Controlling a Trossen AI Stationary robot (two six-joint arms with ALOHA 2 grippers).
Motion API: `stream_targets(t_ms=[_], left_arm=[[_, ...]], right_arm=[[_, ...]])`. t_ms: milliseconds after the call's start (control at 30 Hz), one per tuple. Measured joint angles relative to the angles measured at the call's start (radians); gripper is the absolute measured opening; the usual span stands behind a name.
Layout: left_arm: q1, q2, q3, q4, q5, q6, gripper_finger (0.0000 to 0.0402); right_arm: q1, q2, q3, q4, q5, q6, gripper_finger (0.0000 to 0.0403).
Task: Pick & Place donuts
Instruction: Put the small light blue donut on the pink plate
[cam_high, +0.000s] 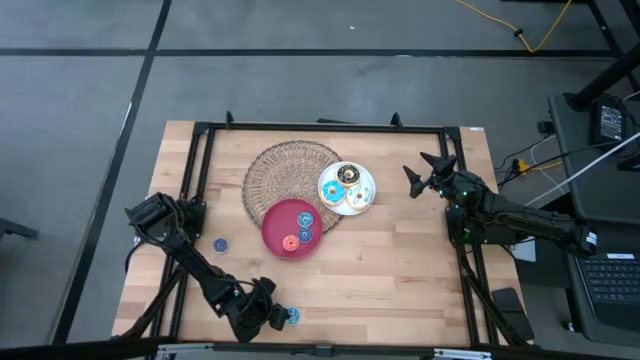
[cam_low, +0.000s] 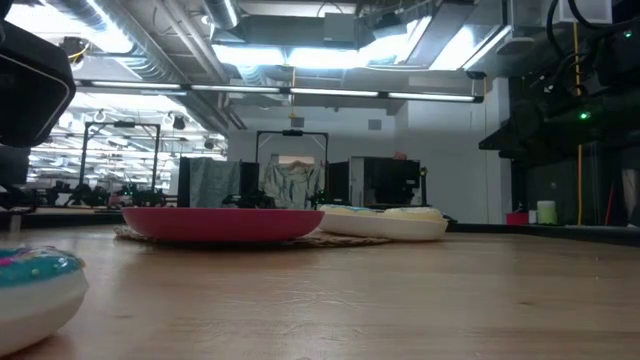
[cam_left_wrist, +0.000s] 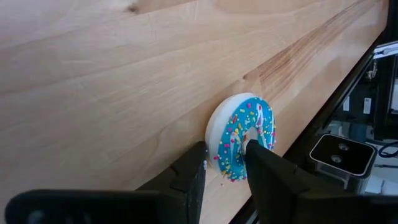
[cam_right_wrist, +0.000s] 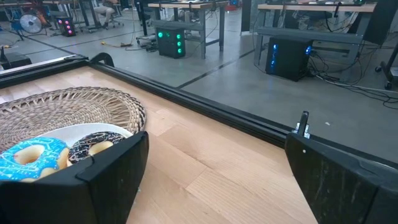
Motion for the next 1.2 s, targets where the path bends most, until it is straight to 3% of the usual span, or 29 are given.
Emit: stream_targets(t_ms=[333, 1200], left_arm=[[0.001, -0.031, -0.001, 0.002, -0.056, 0.008, 0.0102], [0.001, -0.035, -0.001, -0.014, -0.050, 0.022, 0.0089]], right_arm=[[0.000, 0.000, 0.000, 0.000, 0.000, 0.000, 0.0376], [0.000, 0.000, 0.000, 0.000, 0.000, 0.000, 0.0376]])
